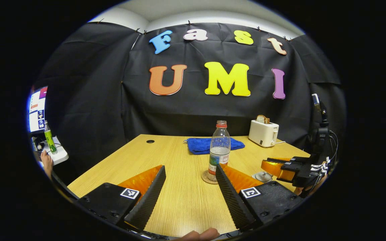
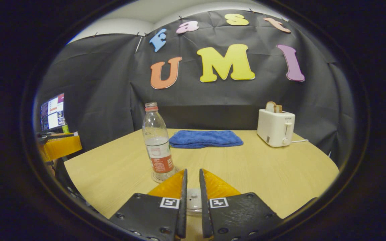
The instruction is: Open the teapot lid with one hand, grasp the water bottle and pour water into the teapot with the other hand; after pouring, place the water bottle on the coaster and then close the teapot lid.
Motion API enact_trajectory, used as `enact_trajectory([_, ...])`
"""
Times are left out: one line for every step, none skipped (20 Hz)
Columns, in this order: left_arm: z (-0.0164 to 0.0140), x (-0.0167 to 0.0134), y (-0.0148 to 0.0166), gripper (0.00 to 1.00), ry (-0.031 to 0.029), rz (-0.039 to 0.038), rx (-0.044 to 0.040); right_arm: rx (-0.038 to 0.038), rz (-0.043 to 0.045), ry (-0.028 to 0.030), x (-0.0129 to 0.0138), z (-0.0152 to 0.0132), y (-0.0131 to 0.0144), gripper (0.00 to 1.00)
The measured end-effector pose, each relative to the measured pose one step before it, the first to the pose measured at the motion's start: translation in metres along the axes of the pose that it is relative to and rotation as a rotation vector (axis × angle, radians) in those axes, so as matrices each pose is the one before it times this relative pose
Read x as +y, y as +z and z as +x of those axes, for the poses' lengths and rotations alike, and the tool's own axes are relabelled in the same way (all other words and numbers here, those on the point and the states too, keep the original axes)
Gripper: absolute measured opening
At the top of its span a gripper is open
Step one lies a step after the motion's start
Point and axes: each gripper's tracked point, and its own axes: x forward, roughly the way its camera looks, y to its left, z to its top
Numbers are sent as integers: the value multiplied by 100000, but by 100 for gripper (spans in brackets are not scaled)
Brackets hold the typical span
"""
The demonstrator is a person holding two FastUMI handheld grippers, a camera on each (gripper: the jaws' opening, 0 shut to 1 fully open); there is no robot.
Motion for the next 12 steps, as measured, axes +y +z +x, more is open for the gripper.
enact_trajectory([-61, -34, 73, 94, 106, -51, 59, -360, 382, -600, -187, -467, 273, 21])
enact_trajectory([-13, -42, 39, 94, -39, 115, -34, -630, 275, -533, -113, -786, 235, 26])
enact_trajectory([-191, -110, 129, 94, -120, 83, -146, -1072, 20, -350, -161, -801, 459, 30])
enact_trajectory([-112, -122, 150, 94, -239, 87, -414, -1313, -104, -364, -231, -880, 506, 43])
enact_trajectory([-167, -127, 266, 94, -171, -125, -704, -1530, -384, -927, -407, -796, 542, 50])
enact_trajectory([-95, -349, 234, 94, -200, -292, -642, -1453, -431, -1439, -562, -842, 485, 56])
enact_trajectory([-156, -228, 126, 94, -273, -426, -508, -1055, -674, -522, -431, -982, 373, 62])
enact_trajectory([-113, -189, 107, 94, -190, -278, -93, -867, -702, -383, -380, -784, 408, 71])
enact_trajectory([-51, -191, 78, 94, -6, -1, 161, -1186, -893, -1701, -727, -840, 473, 77])
enact_trajectory([-73, -132, 55, 94, 239, 184, -62, -1374, -843, -2012, -941, -857, 303, 93])
enact_trajectory([-103, -306, 57, 94, -285, 704, -358, -1224, -797, -2902, -1162, -726, 429, 97])
enact_trajectory([-154, -123, 174, 94, 0, 1118, -328, -814, -959, -2368, -1038, -642, 276, 98])
